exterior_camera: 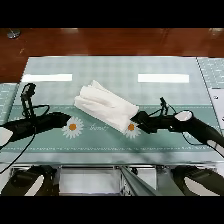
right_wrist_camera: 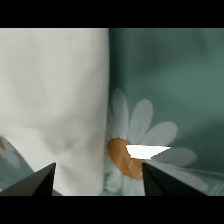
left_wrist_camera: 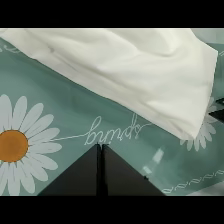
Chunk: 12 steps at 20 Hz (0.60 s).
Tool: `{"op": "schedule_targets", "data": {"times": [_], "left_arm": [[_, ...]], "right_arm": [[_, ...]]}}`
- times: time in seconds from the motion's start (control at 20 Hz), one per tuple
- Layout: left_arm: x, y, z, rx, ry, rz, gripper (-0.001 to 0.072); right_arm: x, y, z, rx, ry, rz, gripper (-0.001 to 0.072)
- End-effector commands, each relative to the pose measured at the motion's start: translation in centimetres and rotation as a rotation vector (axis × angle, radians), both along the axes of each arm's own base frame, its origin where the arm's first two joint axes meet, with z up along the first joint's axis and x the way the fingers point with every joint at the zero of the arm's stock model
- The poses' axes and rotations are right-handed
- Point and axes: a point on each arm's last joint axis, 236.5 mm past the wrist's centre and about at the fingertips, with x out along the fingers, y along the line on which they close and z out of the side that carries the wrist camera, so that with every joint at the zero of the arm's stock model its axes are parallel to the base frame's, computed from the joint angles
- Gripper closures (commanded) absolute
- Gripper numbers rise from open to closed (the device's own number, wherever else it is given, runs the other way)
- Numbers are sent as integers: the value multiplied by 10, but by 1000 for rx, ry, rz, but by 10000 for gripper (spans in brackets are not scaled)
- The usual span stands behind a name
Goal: Fold the shirts.
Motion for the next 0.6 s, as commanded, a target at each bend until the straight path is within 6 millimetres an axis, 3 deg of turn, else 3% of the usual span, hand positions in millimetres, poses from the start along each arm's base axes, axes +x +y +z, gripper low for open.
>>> {"op": "schedule_targets", "data": {"times": [0.0,0.05,0.15,0.2,0.35,0.55], "left_arm": [[1,0,-1,0,0,2,687],[1,0,-1,0,1,2,687],[1,0,-1,0,1,2,687],[1,0,-1,0,1,2,688],[1,0,-1,1,1,2,687],[1,0,-1,1,1,2,687]], "right_arm": [[11,30,-20,-2,42,86,133],[20,36,-20,3,40,95,266],[44,51,-5,34,-17,156,652],[60,60,13,52,-81,195,678],[111,74,96,12,-310,347,680],[158,42,217,-252,-537,448,680]]}}
